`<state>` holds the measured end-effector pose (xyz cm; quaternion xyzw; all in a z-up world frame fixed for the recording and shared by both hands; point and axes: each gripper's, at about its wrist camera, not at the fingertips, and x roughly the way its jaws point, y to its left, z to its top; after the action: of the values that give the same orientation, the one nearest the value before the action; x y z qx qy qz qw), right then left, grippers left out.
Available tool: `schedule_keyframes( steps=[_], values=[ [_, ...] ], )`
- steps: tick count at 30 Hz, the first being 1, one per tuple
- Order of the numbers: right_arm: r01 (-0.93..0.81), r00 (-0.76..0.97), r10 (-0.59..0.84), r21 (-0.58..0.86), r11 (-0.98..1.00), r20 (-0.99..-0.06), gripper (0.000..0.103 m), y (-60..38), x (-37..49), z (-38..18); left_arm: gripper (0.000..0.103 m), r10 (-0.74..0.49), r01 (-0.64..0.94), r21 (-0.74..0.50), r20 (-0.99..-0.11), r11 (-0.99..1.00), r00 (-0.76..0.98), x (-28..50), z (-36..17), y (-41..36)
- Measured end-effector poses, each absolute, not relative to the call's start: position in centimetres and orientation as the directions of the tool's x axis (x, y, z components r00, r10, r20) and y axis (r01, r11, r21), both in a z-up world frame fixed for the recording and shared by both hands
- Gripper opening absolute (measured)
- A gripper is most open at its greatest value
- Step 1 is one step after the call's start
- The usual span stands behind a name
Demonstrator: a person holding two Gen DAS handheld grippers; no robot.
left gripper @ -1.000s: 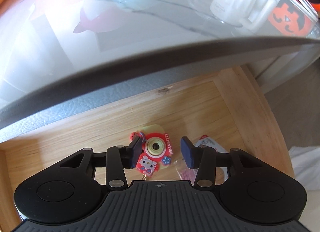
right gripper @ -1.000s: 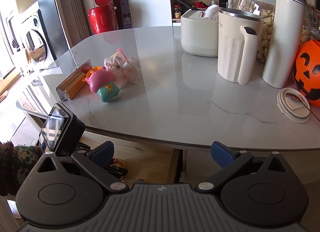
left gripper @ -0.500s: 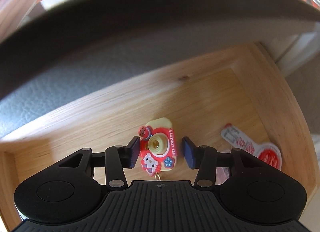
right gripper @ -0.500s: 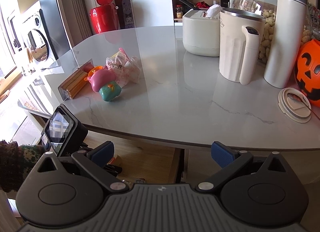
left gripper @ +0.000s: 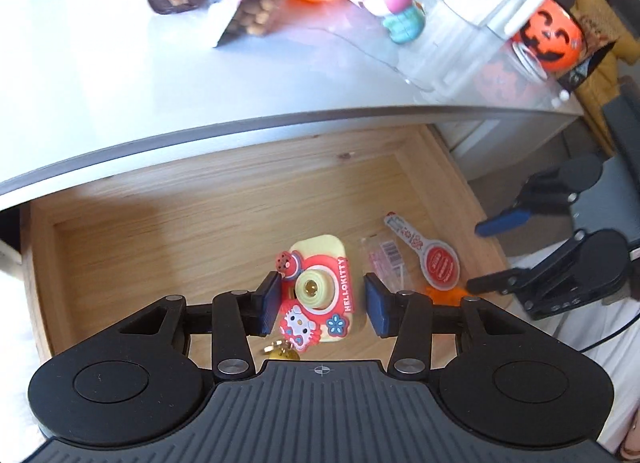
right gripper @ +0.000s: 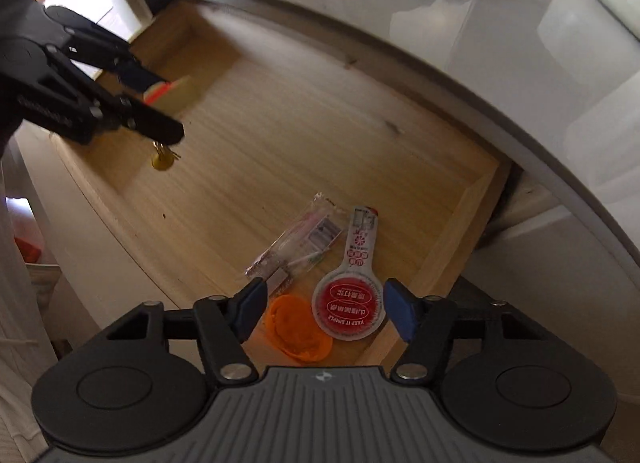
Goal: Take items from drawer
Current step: 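Lift Hello Kitty toy with left gripper while right gripper grasps orange plastic piece, then set down the Hello Kitty toy with left tool while right tool carries orange piece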
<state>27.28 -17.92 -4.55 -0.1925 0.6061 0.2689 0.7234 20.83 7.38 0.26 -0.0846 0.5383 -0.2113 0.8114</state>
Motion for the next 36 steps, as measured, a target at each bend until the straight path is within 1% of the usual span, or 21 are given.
schedule_keyframes(
  steps=[1,6,10,12,13,14,15,16,17,19,22,25,27,29,31,33,35,36],
  values=[
    [-0.633,0.087,0.144,0.056,0.772,-0.986,0.056,-17.3,27.6,-5.2,0.049,-0.447,0.247,-0.381,-0.829,0.891,0.336,20.9,0.0,7.8],
    [-0.663,-0.036,0.070,0.076,0.745,-0.997,0.056,-15.5,28.5,-8.7,0.049,-0.477,0.231,-0.419,-0.810,0.878,0.342,21.6,-1.1,8.3],
    [-0.596,-0.163,0.074,0.158,0.787,-0.984,0.056,-15.0,29.1,-10.7,0.049,-0.477,0.210,-0.429,-0.813,0.878,0.334,21.4,-1.6,8.5],
    [-0.569,-0.206,0.066,0.174,0.803,-0.976,0.056,-14.7,29.0,-11.7,0.049,-0.477,0.209,-0.430,-0.813,0.878,0.333,20.9,-1.6,9.3],
    [-0.562,-0.215,0.053,0.168,0.810,-0.975,0.053,-14.6,29.0,-12.2,0.049,-0.477,0.209,-0.430,-0.814,0.878,0.332,21.0,-1.6,9.2],
    [-0.555,-0.230,0.037,0.162,0.816,-0.973,0.039,-14.6,29.0,-12.7,0.049,-0.476,0.210,-0.429,-0.815,0.879,0.330,21.0,-1.6,9.1],
    [-0.546,-0.240,0.033,0.162,0.822,-0.970,0.029,-14.6,29.0,-12.9,0.049,-0.475,0.213,-0.426,-0.817,0.879,0.328,20.7,-1.6,9.6],
    [-0.536,-0.243,0.036,0.165,0.828,-0.969,0.017,-14.8,29.0,-12.9,0.049,-0.475,0.221,-0.423,-0.817,0.879,0.327,20.6,-1.5,9.6],
    [-0.535,-0.235,0.038,0.162,0.829,-0.971,0.010,-14.9,28.8,-12.7,0.049,-0.478,0.233,-0.421,-0.815,0.877,0.327,20.6,-1.4,9.3],
    [-0.542,-0.201,0.047,0.151,0.827,-0.978,0.010,-15.1,28.1,-11.9,0.049,-0.489,0.263,-0.419,-0.809,0.869,0.326,20.3,-1.2,9.1],
    [-0.537,-0.142,0.116,0.175,0.825,-0.983,0.008,-15.5,26.9,-9.4,0.049,-0.520,0.296,-0.437,-0.788,0.849,0.330,19.8,-0.6,9.1],
    [-0.542,-0.043,0.202,0.193,0.818,-0.978,0.008,-16.0,25.6,-5.6,0.049,-0.581,0.324,-0.484,-0.718,0.813,0.383,19.5,1.9,9.6],
    [-0.542,0.040,0.270,0.206,0.815,-0.962,0.008,-16.6,25.1,-2.2,0.049,-0.597,0.347,-0.485,-0.653,0.803,0.467,19.5,4.9,10.4],
    [-0.544,0.122,0.321,0.207,0.813,-0.939,0.008,-17.1,24.7,0.8,0.049,-0.576,0.350,-0.462,-0.584,0.815,0.572,20.1,8.0,11.4],
    [-0.544,0.215,0.374,0.207,0.813,-0.902,0.008,-17.6,24.8,4.0,0.049,-0.523,0.327,-0.419,-0.548,0.847,0.653,21.9,10.2,12.0],
    [-0.548,0.304,0.398,0.183,0.816,-0.866,0.008,-17.7,25.5,6.4,0.049,-0.456,0.282,-0.371,-0.561,0.885,0.691,24.9,10.5,12.0],
    [-0.542,0.386,0.404,0.151,0.827,-0.829,0.008,-17.6,26.1,8.0,0.049,-0.397,0.228,-0.342,-0.591,0.912,0.703,28.2,9.1,11.9],
    [-0.535,0.413,0.404,0.142,0.833,-0.817,0.008,-17.7,26.6,8.6,0.050,-0.377,0.201,-0.343,-0.587,0.917,0.716,29.4,8.1,12.1]
  ],
)
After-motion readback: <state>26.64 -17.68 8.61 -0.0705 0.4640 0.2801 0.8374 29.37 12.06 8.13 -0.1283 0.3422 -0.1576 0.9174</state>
